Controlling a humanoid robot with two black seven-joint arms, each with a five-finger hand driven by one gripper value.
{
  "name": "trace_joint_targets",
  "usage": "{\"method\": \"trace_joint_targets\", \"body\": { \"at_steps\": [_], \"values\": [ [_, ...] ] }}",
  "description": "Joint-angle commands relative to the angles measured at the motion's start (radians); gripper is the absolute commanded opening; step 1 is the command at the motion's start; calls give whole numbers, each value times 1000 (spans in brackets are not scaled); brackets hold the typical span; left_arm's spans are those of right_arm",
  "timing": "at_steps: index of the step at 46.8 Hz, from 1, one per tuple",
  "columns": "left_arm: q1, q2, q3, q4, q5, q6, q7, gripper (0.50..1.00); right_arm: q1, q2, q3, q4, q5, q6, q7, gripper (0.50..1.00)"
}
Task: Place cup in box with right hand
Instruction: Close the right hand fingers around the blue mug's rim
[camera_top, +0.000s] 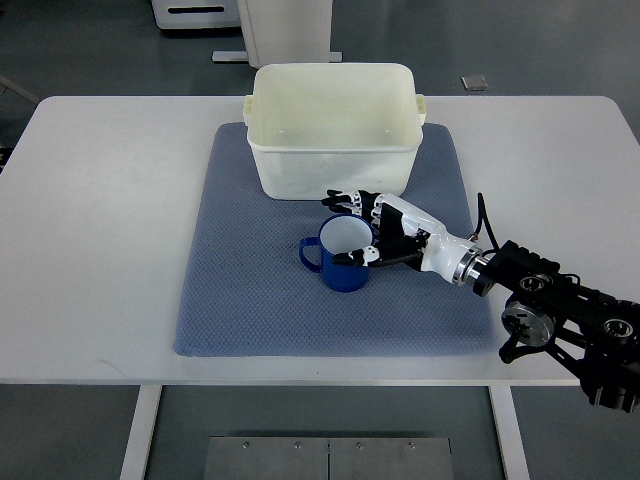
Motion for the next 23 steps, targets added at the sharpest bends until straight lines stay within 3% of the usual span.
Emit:
{"method": "trace_joint_targets", "body": {
  "at_steps": [1,23],
  "values": [
    [0,0,0,0,0,0,0,1000,-4,3,1,-7,0,0,1,1000],
    [0,0,0,0,0,0,0,1000,-11,23,1,-48,-3,-3,1,1000]
  ]
}}
